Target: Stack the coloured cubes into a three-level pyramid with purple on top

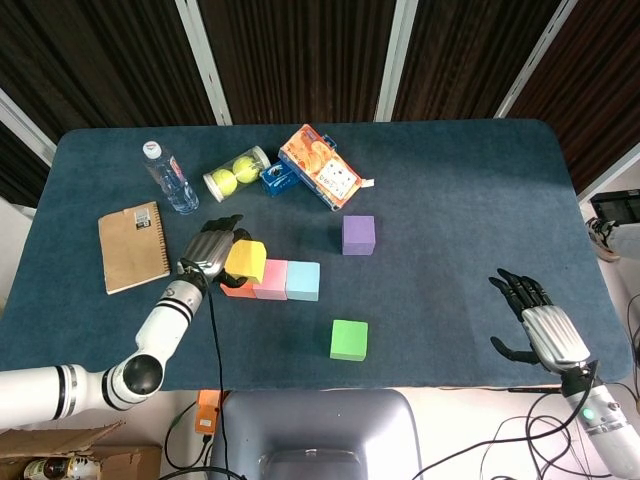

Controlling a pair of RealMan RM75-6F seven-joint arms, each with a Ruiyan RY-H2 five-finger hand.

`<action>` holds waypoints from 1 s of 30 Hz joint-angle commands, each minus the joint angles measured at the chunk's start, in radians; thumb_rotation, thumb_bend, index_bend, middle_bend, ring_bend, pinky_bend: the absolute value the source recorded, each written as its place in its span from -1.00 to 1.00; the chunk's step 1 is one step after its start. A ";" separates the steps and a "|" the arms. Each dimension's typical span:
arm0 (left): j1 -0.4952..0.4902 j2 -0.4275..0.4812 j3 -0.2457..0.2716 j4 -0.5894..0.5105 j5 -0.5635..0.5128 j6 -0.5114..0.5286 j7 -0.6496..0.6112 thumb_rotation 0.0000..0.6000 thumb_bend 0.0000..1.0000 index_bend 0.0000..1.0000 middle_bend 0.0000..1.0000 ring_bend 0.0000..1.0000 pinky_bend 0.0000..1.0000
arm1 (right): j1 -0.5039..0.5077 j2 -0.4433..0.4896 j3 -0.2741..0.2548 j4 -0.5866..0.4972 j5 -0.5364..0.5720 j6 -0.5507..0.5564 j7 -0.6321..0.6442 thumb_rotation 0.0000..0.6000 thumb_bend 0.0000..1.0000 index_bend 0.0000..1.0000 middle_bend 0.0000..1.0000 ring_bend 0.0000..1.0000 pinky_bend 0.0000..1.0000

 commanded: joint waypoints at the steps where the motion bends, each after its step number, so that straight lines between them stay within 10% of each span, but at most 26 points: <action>1: -0.012 -0.020 0.011 0.021 -0.005 -0.010 -0.010 1.00 0.04 -0.06 -0.91 -1.00 -0.87 | 0.000 0.001 -0.002 -0.001 -0.005 -0.001 -0.002 1.00 -0.52 -1.00 -1.00 -1.00 -1.00; 30: -0.073 -0.063 0.074 0.074 -0.048 0.009 -0.027 1.00 -0.11 -0.10 -0.91 -1.00 -0.87 | 0.006 0.002 0.004 -0.001 -0.002 -0.023 0.000 1.00 -0.52 -1.00 -1.00 -1.00 -1.00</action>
